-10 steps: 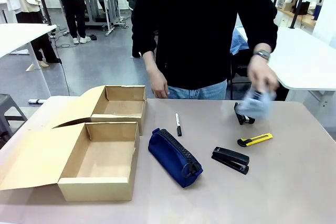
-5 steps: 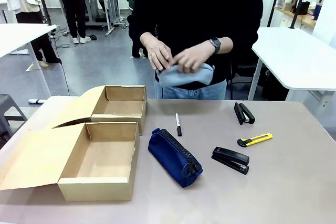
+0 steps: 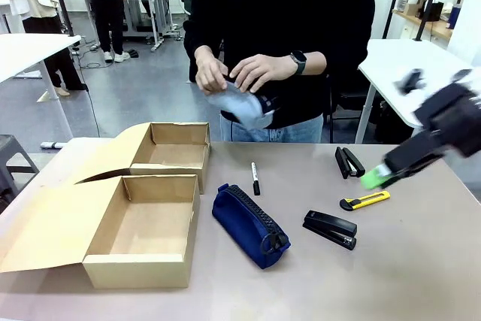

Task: Place items inside the box.
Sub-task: Pick up a Pencil pouch or Stapler and place it inside the Mailer Box closest to the robot.

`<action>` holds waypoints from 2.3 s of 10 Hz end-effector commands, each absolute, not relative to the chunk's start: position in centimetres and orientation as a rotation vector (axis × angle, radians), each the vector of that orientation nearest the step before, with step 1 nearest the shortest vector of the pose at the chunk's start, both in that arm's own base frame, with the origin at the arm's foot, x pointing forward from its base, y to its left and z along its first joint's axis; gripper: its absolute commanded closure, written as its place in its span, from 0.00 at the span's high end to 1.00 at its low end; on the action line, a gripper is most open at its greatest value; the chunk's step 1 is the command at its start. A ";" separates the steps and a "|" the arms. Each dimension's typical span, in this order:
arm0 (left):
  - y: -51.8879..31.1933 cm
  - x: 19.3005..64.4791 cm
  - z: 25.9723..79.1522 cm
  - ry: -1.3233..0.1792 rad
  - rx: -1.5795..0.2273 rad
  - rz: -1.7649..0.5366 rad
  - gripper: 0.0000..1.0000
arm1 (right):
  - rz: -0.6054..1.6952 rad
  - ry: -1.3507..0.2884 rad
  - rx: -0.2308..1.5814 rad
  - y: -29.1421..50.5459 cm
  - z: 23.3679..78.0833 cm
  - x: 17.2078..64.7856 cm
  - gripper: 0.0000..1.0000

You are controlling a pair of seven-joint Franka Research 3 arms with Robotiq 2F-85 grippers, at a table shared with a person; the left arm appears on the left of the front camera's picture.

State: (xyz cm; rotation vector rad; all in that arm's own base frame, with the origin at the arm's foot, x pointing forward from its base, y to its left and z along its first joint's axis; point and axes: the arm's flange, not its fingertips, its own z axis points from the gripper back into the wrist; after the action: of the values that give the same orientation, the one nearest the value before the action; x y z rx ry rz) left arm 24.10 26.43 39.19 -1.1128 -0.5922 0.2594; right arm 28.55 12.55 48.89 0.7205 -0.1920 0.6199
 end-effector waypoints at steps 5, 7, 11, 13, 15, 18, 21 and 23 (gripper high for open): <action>26.4 24.0 39.3 -0.628 -1.131 0.243 1.00 | 0.658 -0.087 0.579 13.9 48.8 28.5 1.00; 26.4 24.0 39.3 -0.628 -1.131 0.243 1.00 | 0.728 0.056 0.414 23.3 46.9 31.8 1.00; 26.4 24.0 39.3 -0.628 -1.131 0.243 1.00 | 0.674 0.024 0.295 33.7 44.1 34.8 1.00; 26.4 24.0 39.3 -0.628 -1.131 0.243 1.00 | 0.688 -0.020 0.257 36.8 41.9 35.5 1.00; 26.4 24.0 39.3 -0.628 -1.131 0.243 1.00 | 0.688 -0.084 0.214 38.7 39.9 36.0 1.00; 26.4 24.0 39.3 -0.628 -1.131 0.243 1.00 | 0.673 -0.179 0.021 40.1 36.8 36.3 1.00; 26.4 24.0 39.3 -0.628 -1.131 0.243 1.00 | 0.674 -0.126 -0.009 40.8 33.7 36.6 1.00; 26.4 24.0 39.3 -0.628 -1.131 0.243 1.00 | 0.657 -0.130 -0.037 40.5 33.5 36.8 1.00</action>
State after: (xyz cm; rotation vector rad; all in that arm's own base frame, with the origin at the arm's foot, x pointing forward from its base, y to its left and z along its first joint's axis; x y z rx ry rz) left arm 24.04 26.44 39.23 -1.1147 -0.5936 0.2589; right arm 36.36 39.37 33.06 -0.0030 -0.1026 0.6892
